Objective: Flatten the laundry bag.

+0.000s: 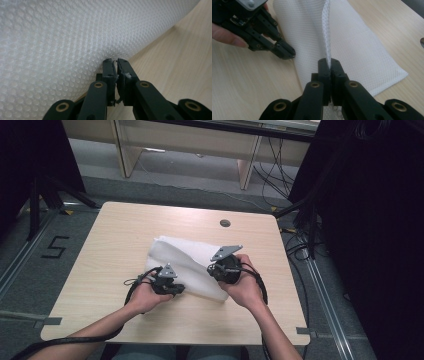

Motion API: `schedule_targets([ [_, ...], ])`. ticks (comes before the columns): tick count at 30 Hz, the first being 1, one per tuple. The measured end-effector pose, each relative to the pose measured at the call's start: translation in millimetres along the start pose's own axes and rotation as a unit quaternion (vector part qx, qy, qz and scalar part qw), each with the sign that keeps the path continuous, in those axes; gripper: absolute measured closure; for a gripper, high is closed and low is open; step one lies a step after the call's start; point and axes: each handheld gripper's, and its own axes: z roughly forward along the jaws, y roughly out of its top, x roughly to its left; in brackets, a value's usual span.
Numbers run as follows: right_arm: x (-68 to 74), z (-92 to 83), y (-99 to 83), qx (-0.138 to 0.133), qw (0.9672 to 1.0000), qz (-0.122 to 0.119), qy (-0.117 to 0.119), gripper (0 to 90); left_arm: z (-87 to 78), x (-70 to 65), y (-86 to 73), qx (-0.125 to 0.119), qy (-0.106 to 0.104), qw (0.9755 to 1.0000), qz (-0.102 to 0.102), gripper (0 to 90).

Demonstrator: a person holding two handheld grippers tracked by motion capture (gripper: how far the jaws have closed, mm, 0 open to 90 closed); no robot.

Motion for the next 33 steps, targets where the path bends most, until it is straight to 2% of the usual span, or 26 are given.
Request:
schedule_targets([
  [1, 1.7, 0.1, -0.7, 0.002, 1.0000, -0.005, -0.007, 89.4, 0.9, 1.3, -0.9, -0.002, 0.005, 1.0000, -0.003, 82.9],
  [5, 4.5, 0.3, -0.1, 0.002, 0.9999, -0.014, -0.001, 89.4, 1.2, 4.0, -1.1, -0.007, 0.013, 0.9999, 0.000, 81.6],
  [7, 10.3, -0.3, 1.5, 0.005, 0.9998, -0.017, 0.002, 89.4, 1.5, 6.4, -1.1, -0.010, 0.015, 0.9998, -0.009, 80.5],
  [8, 10.3, -0.3, 1.5, 0.005, 0.9998, -0.017, 0.002, 89.4, 1.5, 6.4, -1.1, -0.010, 0.015, 0.9998, -0.009, 80.1],
  [9, 11.0, -1.0, 1.8, 0.006, 0.9997, -0.022, 0.001, 89.4, 1.0, 7.9, -0.8, -0.010, 0.014, 0.9998, 0.000, 80.1],
  [10, 14.5, -0.1, 2.2, 0.001, 0.9999, -0.015, 0.002, 89.4, 1.2, 8.4, -1.1, -0.008, 0.012, 0.9999, 0.000, 79.5],
  [12, 16.4, -0.7, 2.3, 0.006, 0.9997, -0.023, 0.005, 89.4, 1.0, 8.0, -1.6, -0.007, 0.009, 0.9999, -0.001, 78.8],
  [13, 17.0, -0.6, 2.0, 0.006, 0.9997, -0.022, 0.004, 89.4, 1.5, 6.3, -2.1, -0.014, 0.006, 0.9998, -0.011, 78.6],
  [14, 16.9, -0.2, 1.1, 0.006, 0.9997, -0.024, 0.000, 89.4, -0.5, 5.7, -2.2, -0.011, 0.004, 0.9999, -0.011, 78.5],
  [16, 16.9, -0.2, -0.9, 0.006, 0.9998, -0.021, 0.004, 89.4, -6.1, 6.0, -1.9, -0.006, 0.000, 1.0000, 0.005, 78.5],
  [17, 15.6, -0.3, -2.5, 0.003, 0.9994, -0.032, 0.009, 89.3, -7.4, 6.2, -1.9, -0.008, -0.002, 0.9999, 0.007, 78.5],
  [18, 17.7, 0.3, -5.4, 0.003, 0.9996, -0.026, 0.013, 89.3, -7.2, 5.4, -1.8, -0.016, 0.002, 0.9999, -0.004, 78.8],
  [19, 16.7, 1.0, -6.4, 0.001, 0.9992, -0.038, 0.014, 89.4, -7.2, 5.4, -1.8, -0.016, 0.002, 0.9999, -0.004, 78.8],
  [21, 17.4, 1.2, -7.6, -0.001, 0.9991, -0.038, 0.021, 89.4, -6.3, 9.1, -2.2, -0.002, 0.003, 0.9999, 0.010, 78.9],
  [23, 18.5, 0.6, -9.3, 0.000, 0.9989, -0.039, 0.025, 89.4, -2.7, 8.4, -4.4, -0.008, 0.006, 0.9999, -0.006, 78.9],
  [26, 20.0, -1.0, -11.0, -0.001, 0.9988, -0.041, 0.027, 89.4, -5.5, 9.2, -4.7, -0.004, 0.005, 1.0000, -0.001, 78.3],
  [27, 21.7, -0.3, -12.5, -0.004, 0.9985, -0.048, 0.025, 89.4, -9.2, 10.1, -3.9, -0.006, 0.003, 1.0000, 0.007, 78.1],
  [28, 21.7, -0.3, -12.5, -0.004, 0.9985, -0.048, 0.025, 89.4, -10.7, 9.3, -4.0, -0.014, 0.002, 0.9999, -0.004, 78.1],
  [29, 23.3, -0.3, -12.7, 0.000, 0.9987, -0.044, 0.028, 89.4, -18.1, 10.8, -4.4, -0.013, 0.000, 0.9999, -0.003, 77.9],
  [31, 25.3, 0.5, -14.1, 0.004, 0.9982, -0.052, 0.030, 89.3, -30.6, 13.5, -7.2, -0.013, -0.002, 0.9998, -0.013, 76.8],
  [32, 27.3, 1.5, -15.6, 0.000, 0.9978, -0.057, 0.034, 89.3, -37.1, 16.2, -8.3, -0.010, 0.000, 0.9999, -0.006, 76.2],
  [33, 27.3, 1.5, -15.6, 0.000, 0.9978, -0.057, 0.034, 89.3, -42.6, 18.0, -10.0, -0.012, 0.002, 0.9999, -0.008, 76.2],
])
